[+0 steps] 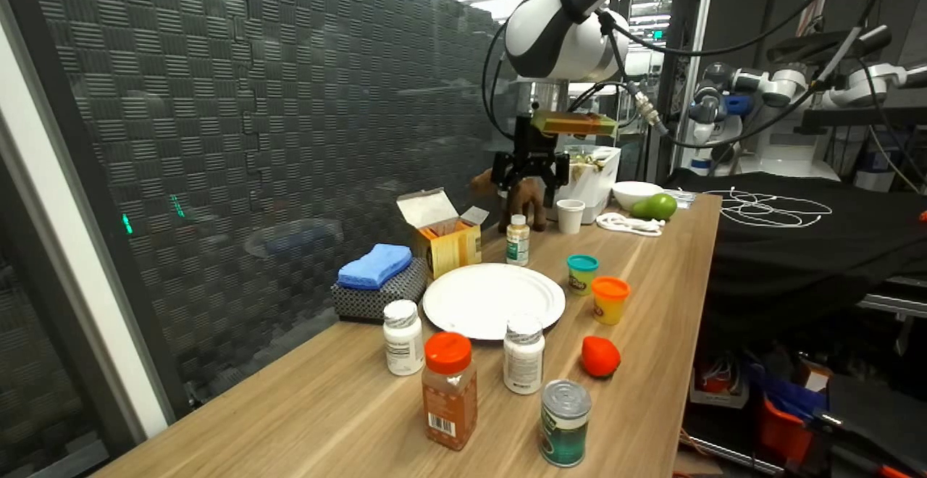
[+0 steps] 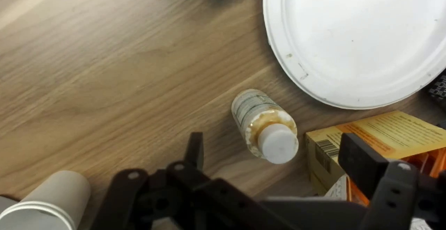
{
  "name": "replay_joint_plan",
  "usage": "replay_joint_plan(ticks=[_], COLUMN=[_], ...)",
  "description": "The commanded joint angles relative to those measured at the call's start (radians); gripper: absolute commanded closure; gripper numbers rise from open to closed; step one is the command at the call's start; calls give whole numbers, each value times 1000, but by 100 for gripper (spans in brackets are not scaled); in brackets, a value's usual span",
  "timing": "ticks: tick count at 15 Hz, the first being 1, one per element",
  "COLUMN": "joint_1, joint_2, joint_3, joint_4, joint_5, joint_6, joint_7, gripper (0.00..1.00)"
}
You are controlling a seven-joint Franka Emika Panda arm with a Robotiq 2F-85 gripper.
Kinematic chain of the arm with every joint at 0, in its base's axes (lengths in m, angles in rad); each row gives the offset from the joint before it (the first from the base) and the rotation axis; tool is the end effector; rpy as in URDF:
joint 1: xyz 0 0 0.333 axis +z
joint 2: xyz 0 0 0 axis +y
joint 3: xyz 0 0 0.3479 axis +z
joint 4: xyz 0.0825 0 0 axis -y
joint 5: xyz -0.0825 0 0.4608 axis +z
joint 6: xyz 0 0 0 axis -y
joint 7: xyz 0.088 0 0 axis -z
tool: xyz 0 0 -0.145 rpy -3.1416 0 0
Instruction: Pick up all the objects surrounding the white plate and arrange them on the plate
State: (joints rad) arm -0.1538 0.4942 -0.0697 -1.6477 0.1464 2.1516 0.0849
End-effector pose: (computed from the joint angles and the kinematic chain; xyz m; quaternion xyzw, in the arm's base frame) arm 0.7442 -0.1536 0.2774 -0.9810 0.1885 -0.0089 0.0444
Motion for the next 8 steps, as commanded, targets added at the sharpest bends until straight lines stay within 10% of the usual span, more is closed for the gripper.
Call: replay_joint_plan(ticks=[1, 3, 4, 8], joint_1=[1, 8, 10, 20], joint_2=[92, 123, 135, 170], joint_3=[4, 3, 3, -7], joint_4=[142, 181, 197, 249], joint_5=[-1, -13, -19, -53], joint_6=[-97, -135, -150, -172], joint_7=[-11, -8, -6, -2], gripper=[0, 1, 25, 48])
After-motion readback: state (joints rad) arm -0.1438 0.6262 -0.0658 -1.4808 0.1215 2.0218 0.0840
